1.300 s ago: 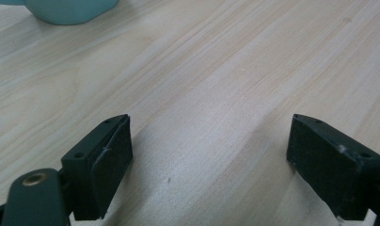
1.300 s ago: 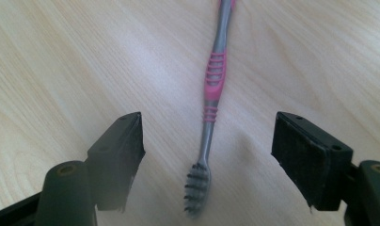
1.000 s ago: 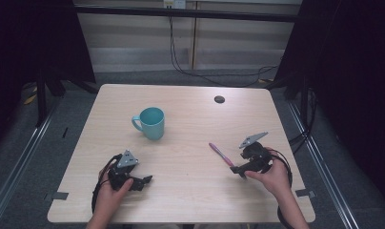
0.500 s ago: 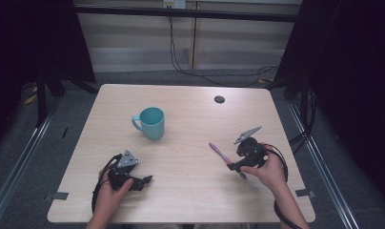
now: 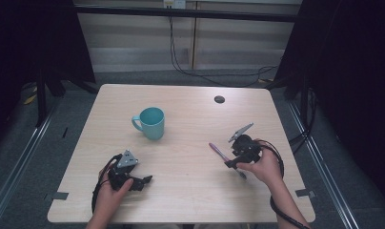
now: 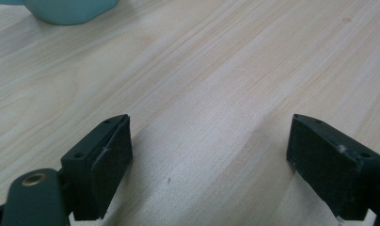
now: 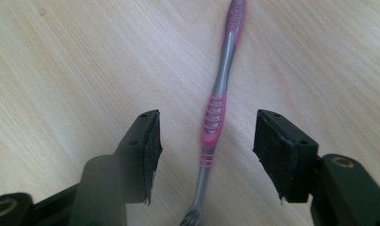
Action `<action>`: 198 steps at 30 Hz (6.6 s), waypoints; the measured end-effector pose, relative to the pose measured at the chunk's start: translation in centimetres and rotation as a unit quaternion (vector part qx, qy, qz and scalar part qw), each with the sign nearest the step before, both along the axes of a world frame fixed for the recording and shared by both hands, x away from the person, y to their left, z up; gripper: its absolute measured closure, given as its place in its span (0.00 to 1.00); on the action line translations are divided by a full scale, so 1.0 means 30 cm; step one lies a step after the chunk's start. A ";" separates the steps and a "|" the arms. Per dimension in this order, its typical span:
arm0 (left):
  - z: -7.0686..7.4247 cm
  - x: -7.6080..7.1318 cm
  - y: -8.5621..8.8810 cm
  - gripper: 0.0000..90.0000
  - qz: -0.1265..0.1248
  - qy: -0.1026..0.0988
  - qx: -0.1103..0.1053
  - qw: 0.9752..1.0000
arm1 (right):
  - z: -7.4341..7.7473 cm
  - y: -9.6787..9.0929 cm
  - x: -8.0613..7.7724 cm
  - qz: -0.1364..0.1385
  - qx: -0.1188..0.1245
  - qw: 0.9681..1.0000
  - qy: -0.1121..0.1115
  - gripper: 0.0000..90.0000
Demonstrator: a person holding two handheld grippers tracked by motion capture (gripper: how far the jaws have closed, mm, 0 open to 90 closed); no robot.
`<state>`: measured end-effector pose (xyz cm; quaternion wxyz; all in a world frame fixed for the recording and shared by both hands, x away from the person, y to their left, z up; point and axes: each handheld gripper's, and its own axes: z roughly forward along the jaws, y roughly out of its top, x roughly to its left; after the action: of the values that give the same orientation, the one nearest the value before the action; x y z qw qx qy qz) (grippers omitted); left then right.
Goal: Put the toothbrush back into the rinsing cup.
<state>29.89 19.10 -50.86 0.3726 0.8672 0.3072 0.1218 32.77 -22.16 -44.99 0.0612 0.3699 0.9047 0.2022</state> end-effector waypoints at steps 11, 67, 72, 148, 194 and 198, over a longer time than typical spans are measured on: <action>0.000 0.000 0.000 0.16 0.000 0.000 0.000 1.000 | 0.000 0.019 0.026 -0.015 -0.013 0.999 0.027 0.61; 0.000 0.000 0.000 0.16 0.000 0.000 0.000 1.000 | -0.064 0.095 0.087 0.004 -0.084 0.994 0.075 0.90; 0.001 -0.001 0.000 0.16 0.001 0.000 0.003 1.000 | -0.055 0.099 0.087 0.018 -0.107 0.992 0.066 0.90; 0.224 0.096 -0.310 0.24 -0.151 0.006 0.198 0.969 | 0.115 0.226 0.080 0.127 -0.092 0.986 0.062 0.90; 0.285 0.096 -0.473 0.34 -0.227 -0.059 0.205 0.950 | 0.106 0.273 0.069 0.164 -0.055 0.982 0.079 0.90; 0.286 0.100 -0.485 0.35 -0.228 -0.060 0.203 0.951 | 0.118 0.280 0.065 0.169 -0.059 0.981 0.078 0.90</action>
<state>32.89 4.55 -42.27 0.2247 0.9624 0.0473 0.1452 34.72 -13.76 -41.44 -0.0230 0.2218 0.9666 0.1266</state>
